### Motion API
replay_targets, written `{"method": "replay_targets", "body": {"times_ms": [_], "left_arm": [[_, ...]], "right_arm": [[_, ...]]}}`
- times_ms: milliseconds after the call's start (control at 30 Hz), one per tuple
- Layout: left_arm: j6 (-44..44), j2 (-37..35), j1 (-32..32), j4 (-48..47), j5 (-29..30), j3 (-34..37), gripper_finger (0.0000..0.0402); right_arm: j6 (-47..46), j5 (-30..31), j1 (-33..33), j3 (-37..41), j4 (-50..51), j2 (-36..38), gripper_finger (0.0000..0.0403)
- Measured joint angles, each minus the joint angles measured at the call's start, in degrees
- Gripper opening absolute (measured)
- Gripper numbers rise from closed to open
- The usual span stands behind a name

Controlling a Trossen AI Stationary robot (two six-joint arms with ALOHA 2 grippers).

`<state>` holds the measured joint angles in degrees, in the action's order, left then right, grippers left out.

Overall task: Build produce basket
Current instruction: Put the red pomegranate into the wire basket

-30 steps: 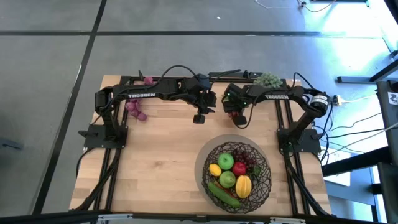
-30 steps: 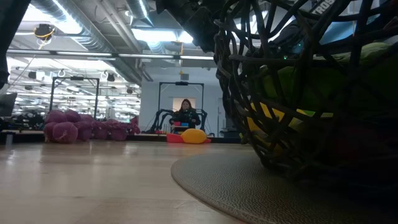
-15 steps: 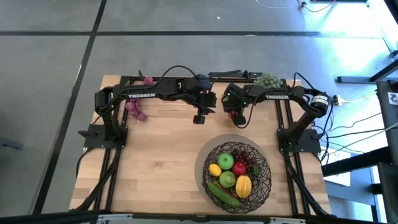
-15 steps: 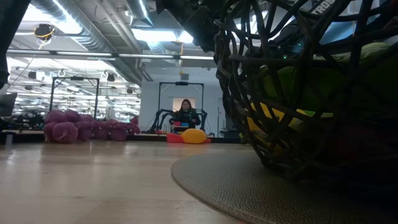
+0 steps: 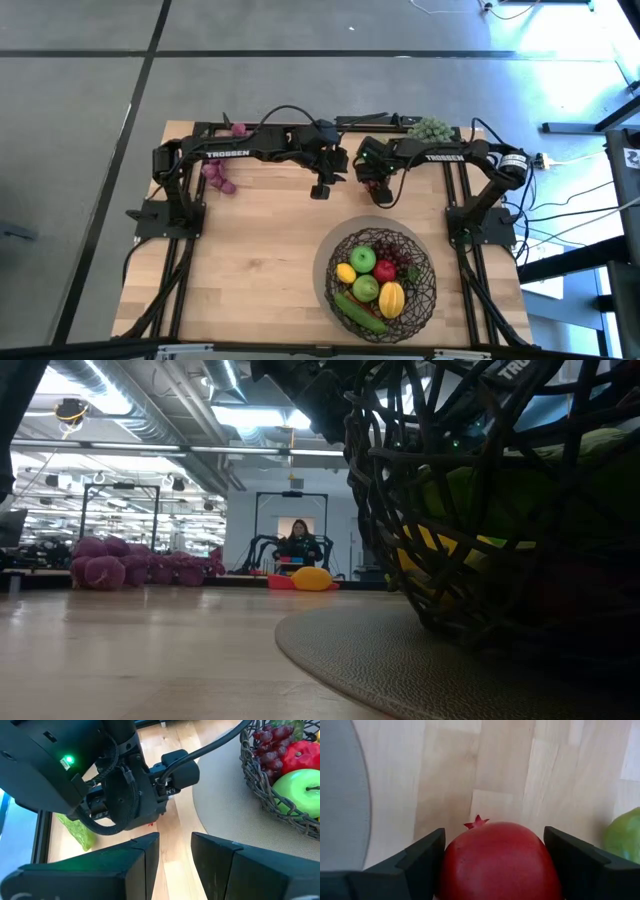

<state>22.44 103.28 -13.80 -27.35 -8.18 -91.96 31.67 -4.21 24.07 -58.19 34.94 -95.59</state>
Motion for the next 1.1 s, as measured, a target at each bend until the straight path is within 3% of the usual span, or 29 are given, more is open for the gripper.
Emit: {"method": "replay_targets", "body": {"times_ms": [467, 700, 933, 1100], "left_arm": [[0.0, -0.8, -0.1, -2.1, 0.0, -0.1, 0.0103], [0.2, -3.8, -0.9, -10.3, 0.1, 0.0, 0.0103], [0.2, -5.7, -1.1, -14.9, -0.5, 0.0, 0.0103], [0.9, -6.7, -1.3, -15.0, -2.4, 0.1, 0.0103]], "right_arm": [[-9.1, 0.0, -2.5, -12.0, 13.7, 0.0, 0.0305], [-14.6, 0.2, -4.9, -17.1, 18.2, 3.4, 0.0305], [-23.9, 8.6, -9.4, -21.4, 22.4, 8.7, 0.0305], [-34.4, 9.8, -14.0, -23.6, 23.6, 11.9, 0.0305]]}}
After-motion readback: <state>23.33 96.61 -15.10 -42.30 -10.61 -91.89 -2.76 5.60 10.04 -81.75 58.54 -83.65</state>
